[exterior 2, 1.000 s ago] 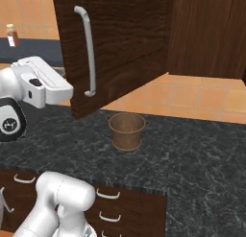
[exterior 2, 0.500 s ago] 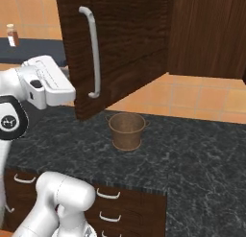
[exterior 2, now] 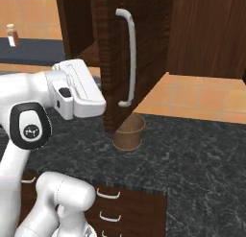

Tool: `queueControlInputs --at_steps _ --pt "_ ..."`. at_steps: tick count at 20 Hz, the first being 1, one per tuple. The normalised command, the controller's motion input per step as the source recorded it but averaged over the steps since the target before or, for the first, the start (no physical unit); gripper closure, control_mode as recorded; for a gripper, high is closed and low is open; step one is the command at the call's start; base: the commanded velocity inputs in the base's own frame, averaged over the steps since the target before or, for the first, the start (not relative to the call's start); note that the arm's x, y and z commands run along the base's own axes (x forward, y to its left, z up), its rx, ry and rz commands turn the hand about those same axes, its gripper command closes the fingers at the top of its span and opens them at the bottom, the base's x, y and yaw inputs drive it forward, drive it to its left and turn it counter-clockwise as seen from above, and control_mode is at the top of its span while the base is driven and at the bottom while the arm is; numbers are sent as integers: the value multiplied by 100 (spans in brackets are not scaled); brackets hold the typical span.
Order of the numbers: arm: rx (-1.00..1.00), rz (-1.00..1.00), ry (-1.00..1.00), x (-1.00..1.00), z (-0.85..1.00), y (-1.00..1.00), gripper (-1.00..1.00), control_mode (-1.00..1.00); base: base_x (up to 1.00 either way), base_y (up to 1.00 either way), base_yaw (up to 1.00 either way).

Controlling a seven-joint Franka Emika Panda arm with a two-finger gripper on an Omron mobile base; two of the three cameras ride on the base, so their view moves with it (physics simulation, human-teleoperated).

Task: Open the cabinet, pick up the bread from the cabinet and place it in the basket. Then move the basket to the dining counter.

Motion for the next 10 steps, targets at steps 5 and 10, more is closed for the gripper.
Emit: queueControlInputs --at_steps 5,10 --pt "9 0 5 61 -18 -100 100 -100 0 0 0" --pt "7 5 2 45 -1 -34 100 -100 0 0 0"
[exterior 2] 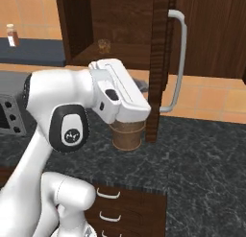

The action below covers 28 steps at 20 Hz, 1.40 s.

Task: Open the cabinet, pick up the bread from the cabinet and place it in the basket. Then move the basket to the dining counter.

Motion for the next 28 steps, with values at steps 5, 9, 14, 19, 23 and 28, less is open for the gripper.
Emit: queueControlInputs --at_steps 5,9,14,19,23,28 --pt "0 33 9 -9 37 100 100 -100 0 0 0" --pt "-3 50 15 -4 68 98 100 -100 0 0 0" --pt "5 63 39 11 38 80 100 -100 0 0 0" --pt "3 36 20 65 -2 72 100 -100 0 0 0" --pt "-3 17 5 85 -9 25 -100 -100 0 0 0" --pt "-3 13 -2 68 -35 0 -100 -100 0 0 0"
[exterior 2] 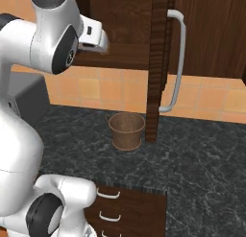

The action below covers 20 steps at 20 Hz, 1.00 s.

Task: Open the cabinet, pick up the bread from the cabinet and place it in the basket. Then move the basket to the dining counter.

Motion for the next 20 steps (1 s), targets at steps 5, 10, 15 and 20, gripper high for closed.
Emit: queueControlInputs --at_steps 5,10,15,20 --pt "0 17 -1 62 -17 0 -100 -100 0 0 0" --pt "-4 12 0 74 -26 3 -100 -100 0 0 0" --pt "-6 3 0 78 -22 12 -100 -100 0 0 0" --pt "-2 4 0 84 -4 3 -100 -100 0 0 0"
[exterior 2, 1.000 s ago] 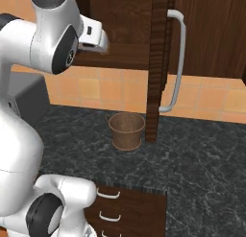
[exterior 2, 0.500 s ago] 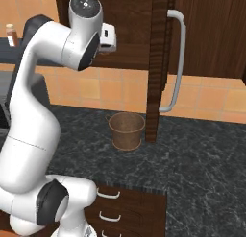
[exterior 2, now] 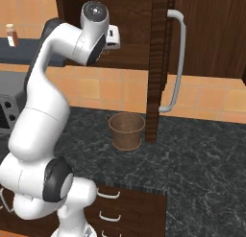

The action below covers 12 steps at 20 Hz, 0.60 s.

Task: Open the cabinet, pick up the bread from the cabinet and place it in the basket. Then move the basket to the dining counter.

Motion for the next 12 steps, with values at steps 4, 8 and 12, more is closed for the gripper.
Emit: queueControlInputs --at_steps 4,8,12 --pt "0 9 0 65 -2 0 -100 -100 0 0 0" --pt "0 6 0 53 -7 4 -100 -100 0 0 0" --pt "-1 1 1 53 -1 6 -100 -100 0 0 0"
